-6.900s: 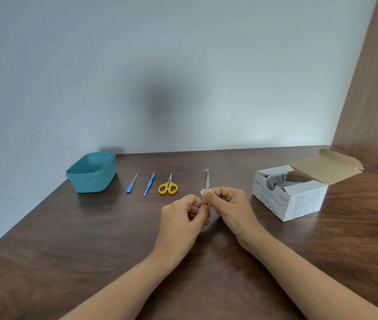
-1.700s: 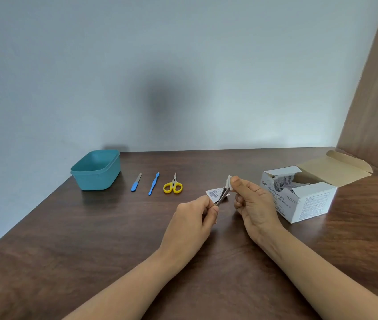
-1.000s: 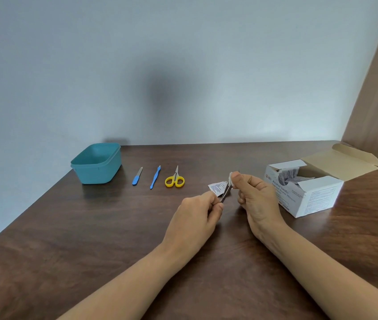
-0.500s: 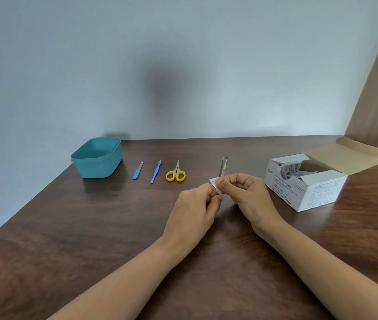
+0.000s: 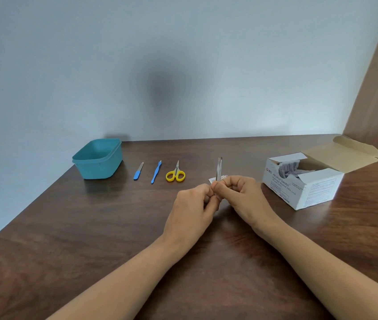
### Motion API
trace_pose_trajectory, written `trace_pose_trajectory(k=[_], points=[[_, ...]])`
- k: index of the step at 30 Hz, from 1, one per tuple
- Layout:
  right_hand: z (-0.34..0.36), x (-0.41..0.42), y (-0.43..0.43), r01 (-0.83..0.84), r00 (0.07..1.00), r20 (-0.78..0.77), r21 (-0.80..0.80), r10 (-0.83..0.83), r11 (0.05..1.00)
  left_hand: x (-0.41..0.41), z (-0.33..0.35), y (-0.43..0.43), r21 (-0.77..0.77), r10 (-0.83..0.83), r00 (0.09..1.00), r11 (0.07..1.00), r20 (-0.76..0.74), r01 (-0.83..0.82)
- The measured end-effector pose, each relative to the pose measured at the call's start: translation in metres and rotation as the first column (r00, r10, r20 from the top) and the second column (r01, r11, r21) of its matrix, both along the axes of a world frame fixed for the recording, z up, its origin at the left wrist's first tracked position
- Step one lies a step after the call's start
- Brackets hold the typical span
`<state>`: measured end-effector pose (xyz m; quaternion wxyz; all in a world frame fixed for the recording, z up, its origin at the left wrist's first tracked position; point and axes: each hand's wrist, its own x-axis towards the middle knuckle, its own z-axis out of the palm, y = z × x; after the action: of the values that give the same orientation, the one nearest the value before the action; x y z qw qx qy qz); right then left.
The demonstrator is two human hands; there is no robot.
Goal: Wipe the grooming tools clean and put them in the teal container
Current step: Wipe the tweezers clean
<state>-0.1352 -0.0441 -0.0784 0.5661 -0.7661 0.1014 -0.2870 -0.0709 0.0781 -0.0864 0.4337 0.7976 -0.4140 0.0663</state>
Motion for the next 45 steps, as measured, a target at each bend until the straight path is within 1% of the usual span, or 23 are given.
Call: trace_pose_trajectory(k=[2,4,8,11,19,24,28,30,34,37,39,41,43,45], points=[[-0.006,0.003,0.000,0.069,0.997,-0.034,-0.106,-0.073,0.992,0.001,0.002,0.000,0.013,-0.008,1.000,1.000,-0.006,0.008],[-0.010,0.004,0.001,0.134,0.989,-0.036,-0.167,-0.142,0.977,0.001,0.004,0.000,0.016,-0.021,1.000,1.000,-0.011,0.021],[-0.007,0.003,0.001,0.248,0.968,-0.001,-0.162,-0.251,0.955,-0.001,0.008,-0.001,0.025,-0.059,0.998,0.998,-0.027,0.060],[-0.008,0.004,-0.001,0.278,0.960,0.016,-0.142,-0.279,0.950,-0.001,0.008,-0.002,0.029,-0.078,0.996,0.996,-0.041,0.079],[-0.006,0.006,-0.006,0.322,0.946,0.035,0.002,-0.321,0.947,-0.002,0.008,-0.002,0.023,-0.114,0.991,0.993,-0.065,0.116],[-0.006,0.009,-0.011,0.335,0.939,0.033,0.151,-0.343,0.930,-0.003,0.009,-0.003,0.041,-0.136,0.989,0.989,-0.060,0.139],[-0.009,0.013,-0.016,0.334,0.936,0.029,0.242,-0.351,0.911,-0.005,0.009,-0.002,0.044,-0.145,0.988,0.988,-0.059,0.148],[-0.008,0.013,-0.016,0.308,0.940,0.049,0.309,-0.339,0.900,-0.006,0.008,-0.002,0.050,-0.146,0.987,0.988,-0.060,0.149],[-0.002,0.007,-0.015,0.177,0.956,0.130,0.463,-0.264,0.868,-0.005,0.007,-0.001,0.041,-0.127,0.989,0.991,-0.071,0.130],[0.003,0.005,-0.016,0.080,0.960,0.172,0.591,-0.222,0.803,-0.004,0.007,-0.001,0.013,-0.082,0.992,0.996,-0.101,0.083],[0.005,0.004,-0.015,-0.038,0.964,0.220,0.673,-0.152,0.738,-0.004,0.008,0.000,-0.025,-0.042,0.991,0.999,-0.130,0.039],[0.006,0.003,-0.012,-0.144,0.964,0.256,0.719,-0.067,0.679,-0.002,0.008,0.000,-0.086,-0.014,0.985,0.996,-0.169,-0.001],[0.004,0.004,-0.010,-0.185,0.969,0.246,0.729,0.000,0.659,-0.002,0.009,0.001,-0.160,-0.015,0.974,0.987,-0.224,-0.022],[0.004,0.003,-0.009,-0.185,0.975,0.218,0.726,0.034,0.662,-0.002,0.011,0.001,-0.232,-0.043,0.963,0.972,-0.264,-0.021]])
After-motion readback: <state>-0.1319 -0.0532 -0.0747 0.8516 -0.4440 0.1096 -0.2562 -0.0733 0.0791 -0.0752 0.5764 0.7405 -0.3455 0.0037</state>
